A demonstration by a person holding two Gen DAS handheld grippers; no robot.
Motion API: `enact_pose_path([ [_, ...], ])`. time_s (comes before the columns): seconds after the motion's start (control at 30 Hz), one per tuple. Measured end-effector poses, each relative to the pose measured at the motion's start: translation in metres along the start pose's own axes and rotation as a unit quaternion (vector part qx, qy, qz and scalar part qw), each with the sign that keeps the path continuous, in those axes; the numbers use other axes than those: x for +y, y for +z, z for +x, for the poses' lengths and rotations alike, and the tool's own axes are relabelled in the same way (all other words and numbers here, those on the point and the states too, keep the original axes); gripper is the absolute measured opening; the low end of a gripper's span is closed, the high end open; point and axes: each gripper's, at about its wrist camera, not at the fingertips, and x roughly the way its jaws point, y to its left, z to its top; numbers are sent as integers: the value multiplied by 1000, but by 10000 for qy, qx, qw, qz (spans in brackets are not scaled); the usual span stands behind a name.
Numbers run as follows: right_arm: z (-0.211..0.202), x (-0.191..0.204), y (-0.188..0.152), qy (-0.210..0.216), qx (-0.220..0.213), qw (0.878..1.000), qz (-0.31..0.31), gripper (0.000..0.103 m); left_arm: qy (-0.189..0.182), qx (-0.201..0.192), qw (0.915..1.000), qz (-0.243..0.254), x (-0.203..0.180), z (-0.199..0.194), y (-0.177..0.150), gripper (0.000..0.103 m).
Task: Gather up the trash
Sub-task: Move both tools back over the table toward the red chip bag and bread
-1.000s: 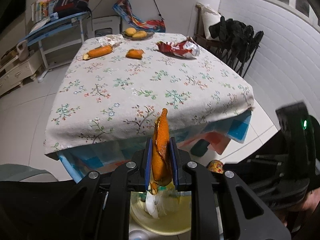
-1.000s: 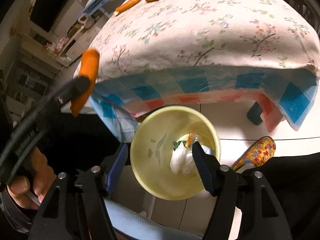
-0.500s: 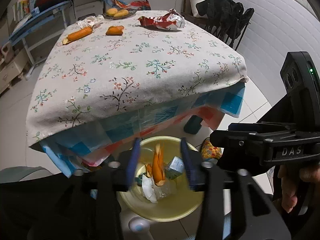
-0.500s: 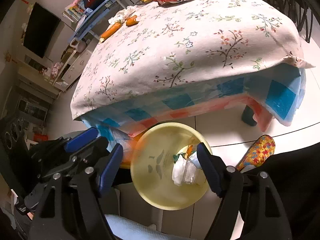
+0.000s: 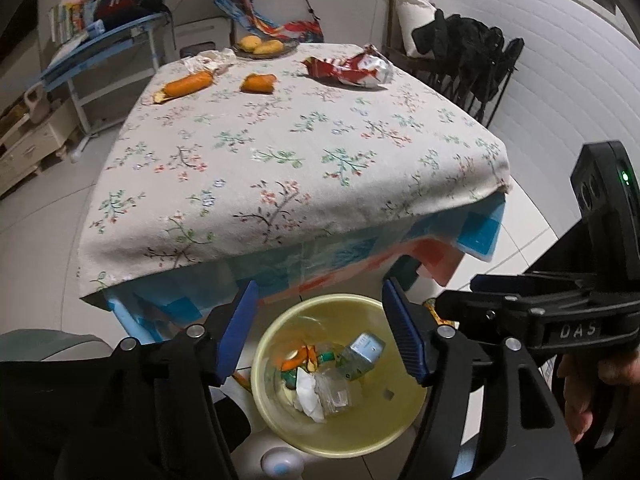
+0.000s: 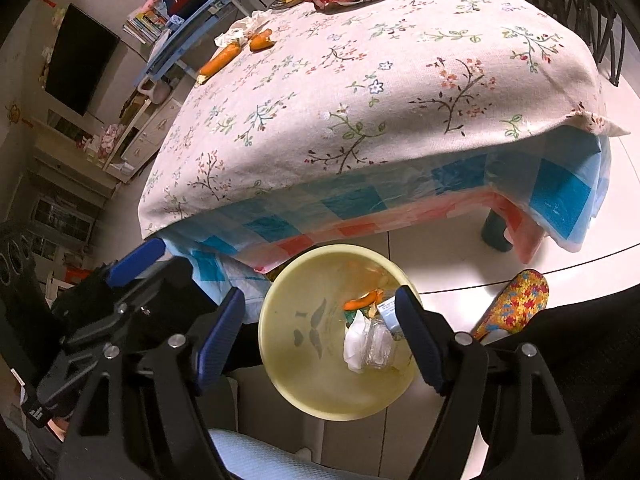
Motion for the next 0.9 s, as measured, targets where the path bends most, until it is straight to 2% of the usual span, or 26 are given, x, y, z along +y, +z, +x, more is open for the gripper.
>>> enact_pose_path([
  [0.73,1,9,-2,-103,12,9996,-264,75,408,-262,9975,-515,22,-4,7,69],
  [0.9,-3,13,-1,-110,-123,9993,-347,75,423,-309,9970,-565,23,-5,8,69],
])
